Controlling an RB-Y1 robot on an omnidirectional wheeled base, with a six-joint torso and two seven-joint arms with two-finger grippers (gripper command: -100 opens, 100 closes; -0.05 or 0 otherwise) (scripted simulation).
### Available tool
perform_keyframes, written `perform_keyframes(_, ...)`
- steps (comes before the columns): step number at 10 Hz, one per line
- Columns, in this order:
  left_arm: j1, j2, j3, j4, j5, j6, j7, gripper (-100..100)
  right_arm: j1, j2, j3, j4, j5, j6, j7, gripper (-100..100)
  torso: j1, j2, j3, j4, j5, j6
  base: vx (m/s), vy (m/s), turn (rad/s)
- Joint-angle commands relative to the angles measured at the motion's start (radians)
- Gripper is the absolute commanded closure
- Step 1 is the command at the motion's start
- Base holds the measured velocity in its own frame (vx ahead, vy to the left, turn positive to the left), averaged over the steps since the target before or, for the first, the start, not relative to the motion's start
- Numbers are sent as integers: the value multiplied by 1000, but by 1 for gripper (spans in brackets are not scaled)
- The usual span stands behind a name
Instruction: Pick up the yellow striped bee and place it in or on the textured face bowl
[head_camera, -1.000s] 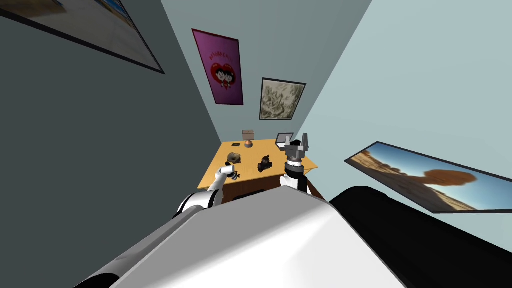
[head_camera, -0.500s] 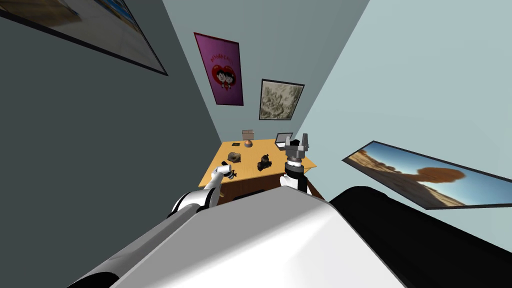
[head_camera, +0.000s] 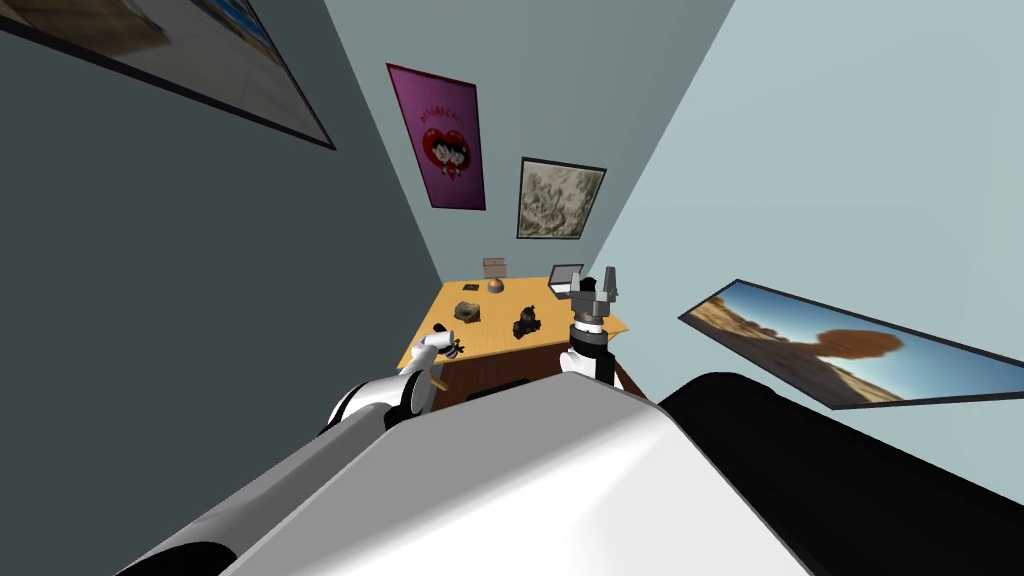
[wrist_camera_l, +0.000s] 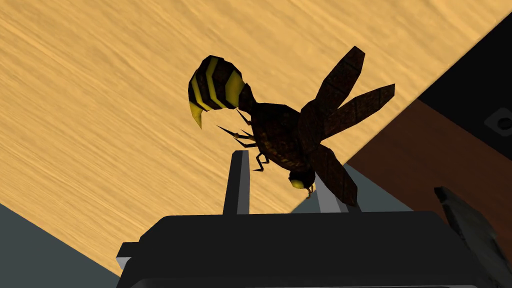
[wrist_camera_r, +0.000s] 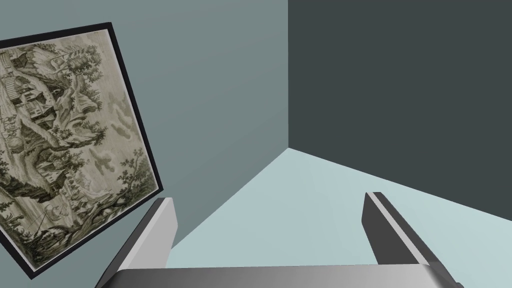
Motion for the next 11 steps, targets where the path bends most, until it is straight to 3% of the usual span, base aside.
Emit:
perform_keyframes(1,42,6,7,-50,-10,14,-35,100,0,0,0,0,0,0,0,0,0,0,0,0,0,0,-43,-15,-10)
perform_keyframes(2,42,6,7,-78,-10,14,-35,100,0,0,0,0,0,0,0,0,1,0,0,-1,0,0,-23,2,8)
perform_keyframes(6,45,48,67,-73,-57,-86,-162,100,0,0,0,0,0,0,0,0,0,1,1,0,0,1,-54,-16,-14)
perform_keyframes(7,45,48,67,-73,-57,-86,-169,100,0,0,0,0,0,0,0,0,0,1,1,0,0,1,-42,-15,-4)
perform_keyframes(10,48,67,110,-67,-90,-162,-255,100,0,0,0,0,0,0,0,0,-1,0,1,0,0,2,-43,-21,-15)
perform_keyframes(11,48,67,110,-67,-90,-162,-271,100,0,0,0,0,0,0,0,0,-1,1,1,0,0,2,-33,-14,-2)
